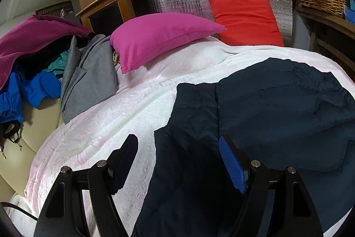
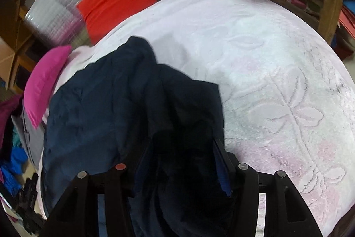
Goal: Fold large clothes
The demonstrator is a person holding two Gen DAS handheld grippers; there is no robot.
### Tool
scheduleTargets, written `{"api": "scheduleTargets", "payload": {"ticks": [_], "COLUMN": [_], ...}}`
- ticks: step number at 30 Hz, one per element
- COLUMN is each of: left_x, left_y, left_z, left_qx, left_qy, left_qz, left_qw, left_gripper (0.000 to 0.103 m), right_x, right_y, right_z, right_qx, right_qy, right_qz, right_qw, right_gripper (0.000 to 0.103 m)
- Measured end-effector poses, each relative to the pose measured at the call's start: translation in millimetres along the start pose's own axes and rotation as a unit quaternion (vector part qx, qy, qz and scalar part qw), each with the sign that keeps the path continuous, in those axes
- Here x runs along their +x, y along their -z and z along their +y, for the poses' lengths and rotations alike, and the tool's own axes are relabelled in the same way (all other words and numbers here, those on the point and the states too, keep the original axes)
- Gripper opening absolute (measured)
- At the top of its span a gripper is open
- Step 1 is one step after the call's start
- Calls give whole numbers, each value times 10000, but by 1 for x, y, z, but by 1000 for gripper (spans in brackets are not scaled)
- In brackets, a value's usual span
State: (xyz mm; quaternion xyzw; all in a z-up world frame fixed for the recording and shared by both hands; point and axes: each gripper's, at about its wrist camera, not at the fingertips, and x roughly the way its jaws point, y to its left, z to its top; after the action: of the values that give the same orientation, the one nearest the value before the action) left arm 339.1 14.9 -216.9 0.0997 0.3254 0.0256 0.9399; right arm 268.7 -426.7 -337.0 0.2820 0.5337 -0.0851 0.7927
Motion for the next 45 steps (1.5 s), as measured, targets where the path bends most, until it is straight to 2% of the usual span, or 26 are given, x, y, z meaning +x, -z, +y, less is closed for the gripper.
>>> {"api": "scheduleTargets", "payload": {"ticks": [3, 5, 9, 14, 16, 18, 21, 23, 26, 29, 33, 37, 41, 45], "left_x": [0, 1, 1, 1, 2, 2, 2, 2, 1, 1, 0, 1, 4, 6], "left_y": [0, 0, 0, 0, 0, 0, 1, 1, 1, 1, 1, 2, 2, 3], "left_z": [-2, -3, -3, -1, -1, -1, 0, 1, 3, 7, 8, 8, 5, 3], "left_qx": [12, 12, 40, 15, 1, 3, 24, 21, -4, -60, -86, -76, -86, -44], "left_qy": [-14, -8, -10, -14, -8, -15, -25, -23, -23, 0, 9, 4, 62, 32], "left_qz": [-8, 1, 11, 3, 21, 34, 19, 21, 28, 22, 21, 35, 122, 148], "left_qw": [10000, 10000, 10000, 10000, 10000, 10000, 10000, 10000, 10000, 10000, 10000, 10000, 9999, 9999], "left_gripper": [76, 76, 76, 76, 76, 76, 76, 76, 76, 76, 76, 76, 76, 76], "right_x": [-2, 2, 4, -28, -38, -42, -33, -19, 10, 8, -13, -25, -12, 16], "right_y": [5, 6, 2, -1, 0, 3, 7, 8, 14, 15, 12, 12, 12, 13], "right_z": [7, 9, 5, 8, 15, 28, 44, 51, 56, 59, 62, 65, 65, 60], "right_qx": [-149, -283, -171, -70, -123, -278, -522, -582, -632, -628, -590, -666, -613, -609], "right_qy": [-39, 91, 68, -71, -397, -525, -510, -440, -56, -25, -437, -559, -434, -1], "right_qz": [-23, -52, -14, -668, -897, -1015, -858, -589, -69, -166, -585, -930, -716, -133], "right_qw": [9999, 9995, 9998, 9977, 9951, 9931, 9936, 9956, 9980, 9979, 9956, 9919, 9946, 9981], "right_gripper": [58, 58, 58, 58, 58, 58, 58, 58, 57, 57, 57, 57, 57, 57]}}
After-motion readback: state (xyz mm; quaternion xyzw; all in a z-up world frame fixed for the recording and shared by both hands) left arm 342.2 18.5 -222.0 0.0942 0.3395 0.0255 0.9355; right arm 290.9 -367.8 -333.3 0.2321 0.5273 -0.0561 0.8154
